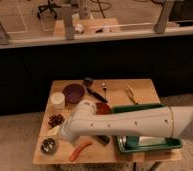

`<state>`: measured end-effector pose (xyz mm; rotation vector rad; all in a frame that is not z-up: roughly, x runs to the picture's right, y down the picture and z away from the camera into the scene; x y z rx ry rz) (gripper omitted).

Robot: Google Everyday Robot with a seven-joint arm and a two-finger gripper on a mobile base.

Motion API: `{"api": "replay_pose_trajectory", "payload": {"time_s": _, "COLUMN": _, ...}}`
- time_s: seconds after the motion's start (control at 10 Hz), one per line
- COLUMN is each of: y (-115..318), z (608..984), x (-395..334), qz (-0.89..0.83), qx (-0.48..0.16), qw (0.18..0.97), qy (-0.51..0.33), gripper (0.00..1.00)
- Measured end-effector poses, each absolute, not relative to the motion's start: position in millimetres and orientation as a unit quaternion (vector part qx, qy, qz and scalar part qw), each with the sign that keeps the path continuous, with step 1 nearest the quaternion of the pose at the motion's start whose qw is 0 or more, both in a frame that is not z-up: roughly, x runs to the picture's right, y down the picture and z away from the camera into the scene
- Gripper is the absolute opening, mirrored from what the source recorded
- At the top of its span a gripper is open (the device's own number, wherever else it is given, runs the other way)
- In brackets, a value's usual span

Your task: Stack cups on top of each other

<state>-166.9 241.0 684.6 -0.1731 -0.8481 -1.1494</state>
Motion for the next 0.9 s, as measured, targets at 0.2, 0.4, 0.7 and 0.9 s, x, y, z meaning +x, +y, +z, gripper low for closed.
{"api": "replay_pose_trajectory", "payload": {"time_s": 0.2, "y": 249, "z": 689, "x": -166, "qz": -0.536, "qx": -0.075, "qw": 0.745, "qy": -0.39, "gripper": 0.8}}
{"api": "replay_pose_trajectory", "payload": {"time_s": 0.4, "y": 257, "z": 695, "x": -171, "qz": -0.551, "qx": -0.073, "qw": 0.735, "qy": -0.388, "gripper": 0.8}}
{"api": "replay_pose_trajectory", "payload": {"time_s": 0.7, "y": 260, "z": 699, "x": -183, "qz": -0.569, "qx": -0.069, "qw": 0.722, "qy": -0.389, "gripper": 0.8}}
{"api": "replay_pose_trajectory", "payload": {"time_s": 0.9, "y": 262, "z": 701, "x": -190, "qz": -0.573, "qx": -0.065, "qw": 0.717, "qy": -0.392, "gripper": 0.8}}
